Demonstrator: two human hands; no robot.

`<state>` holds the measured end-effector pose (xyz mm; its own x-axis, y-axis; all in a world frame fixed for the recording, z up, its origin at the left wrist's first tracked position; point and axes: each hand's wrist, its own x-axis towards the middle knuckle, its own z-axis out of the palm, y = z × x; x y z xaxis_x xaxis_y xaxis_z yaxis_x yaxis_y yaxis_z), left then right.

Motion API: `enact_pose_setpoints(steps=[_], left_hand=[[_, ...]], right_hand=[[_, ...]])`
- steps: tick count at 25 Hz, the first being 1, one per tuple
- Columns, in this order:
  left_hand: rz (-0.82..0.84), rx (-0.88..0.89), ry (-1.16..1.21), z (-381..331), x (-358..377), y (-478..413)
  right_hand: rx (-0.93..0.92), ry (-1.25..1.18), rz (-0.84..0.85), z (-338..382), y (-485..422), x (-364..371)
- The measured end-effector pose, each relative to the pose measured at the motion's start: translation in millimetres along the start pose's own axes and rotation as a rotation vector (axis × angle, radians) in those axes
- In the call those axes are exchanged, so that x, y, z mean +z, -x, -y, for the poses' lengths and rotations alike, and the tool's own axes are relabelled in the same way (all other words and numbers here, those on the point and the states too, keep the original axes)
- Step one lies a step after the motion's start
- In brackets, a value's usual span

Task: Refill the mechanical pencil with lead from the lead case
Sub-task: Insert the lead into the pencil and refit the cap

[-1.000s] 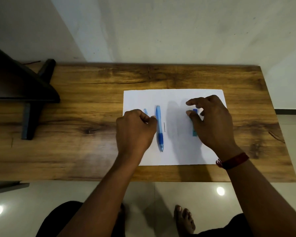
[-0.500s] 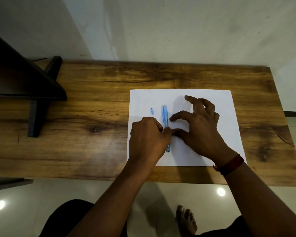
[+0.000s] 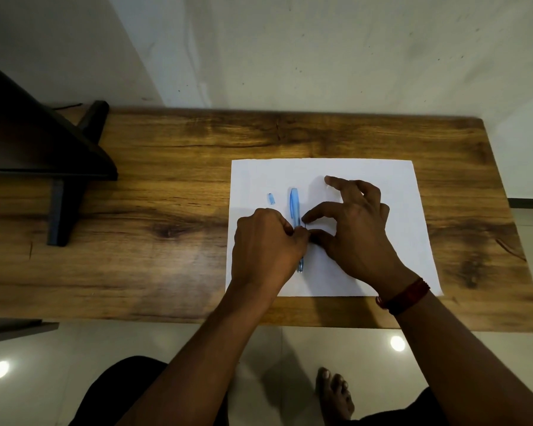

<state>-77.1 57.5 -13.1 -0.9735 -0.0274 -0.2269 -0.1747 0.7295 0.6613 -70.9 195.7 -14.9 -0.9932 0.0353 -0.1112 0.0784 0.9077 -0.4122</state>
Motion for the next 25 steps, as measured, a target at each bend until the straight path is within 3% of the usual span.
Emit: enact_pose_setpoints(steps=[16,21,25], left_hand=[[-0.008,0.033,-0.106,-7.6,2.2,6.5],[0.001,0.121,-0.119,-5.6,-10.2,16.7],[0.021,0.334,-0.097,2.6,-38.1,24.5]], right_hand=[[0.119,-0.215,0.015,-8.4,4.4,-19.3],[0.199,-0.631,-0.096,-28.0,3.7,-38.4],[0.217,-0.939,-0.13,-33.8,9.2,-47.4]])
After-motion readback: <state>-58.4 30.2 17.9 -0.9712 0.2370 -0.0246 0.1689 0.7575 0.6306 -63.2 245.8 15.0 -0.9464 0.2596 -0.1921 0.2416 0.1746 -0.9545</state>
